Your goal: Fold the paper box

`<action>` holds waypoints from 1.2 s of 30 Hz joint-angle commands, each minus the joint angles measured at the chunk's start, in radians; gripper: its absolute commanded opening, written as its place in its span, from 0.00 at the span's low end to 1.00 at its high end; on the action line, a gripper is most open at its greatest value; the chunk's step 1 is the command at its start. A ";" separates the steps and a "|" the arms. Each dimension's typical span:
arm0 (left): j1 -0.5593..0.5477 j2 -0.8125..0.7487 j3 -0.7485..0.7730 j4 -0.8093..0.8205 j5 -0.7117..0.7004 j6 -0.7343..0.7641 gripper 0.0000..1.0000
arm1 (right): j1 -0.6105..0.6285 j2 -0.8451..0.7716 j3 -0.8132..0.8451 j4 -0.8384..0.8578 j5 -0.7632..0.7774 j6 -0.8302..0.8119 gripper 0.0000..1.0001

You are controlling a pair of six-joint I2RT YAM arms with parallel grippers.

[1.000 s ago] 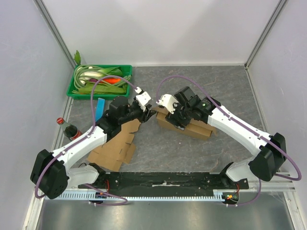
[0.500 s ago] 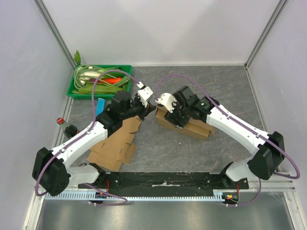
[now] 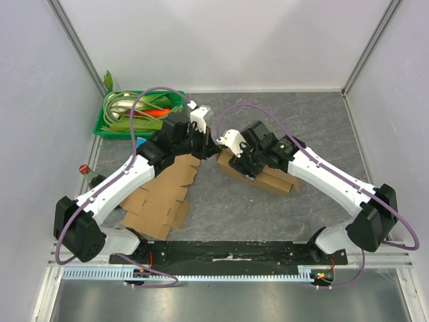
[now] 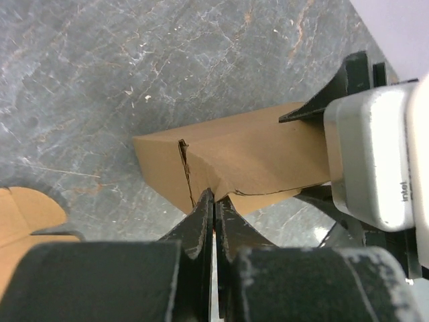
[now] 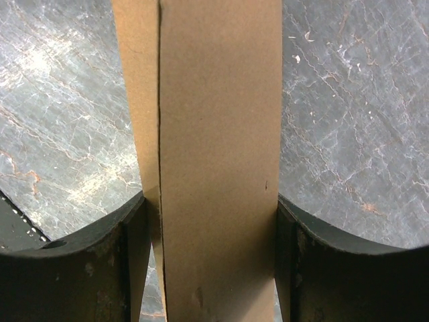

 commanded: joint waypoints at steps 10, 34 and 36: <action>-0.003 0.008 0.019 0.051 0.059 -0.166 0.02 | 0.015 0.016 -0.030 0.021 0.010 0.018 0.61; -0.042 0.010 -0.036 0.076 -0.109 0.017 0.07 | 0.015 0.028 -0.028 0.039 0.000 0.009 0.60; -0.045 0.007 -0.044 0.076 -0.133 0.017 0.04 | 0.010 0.014 -0.039 0.073 0.029 0.031 0.64</action>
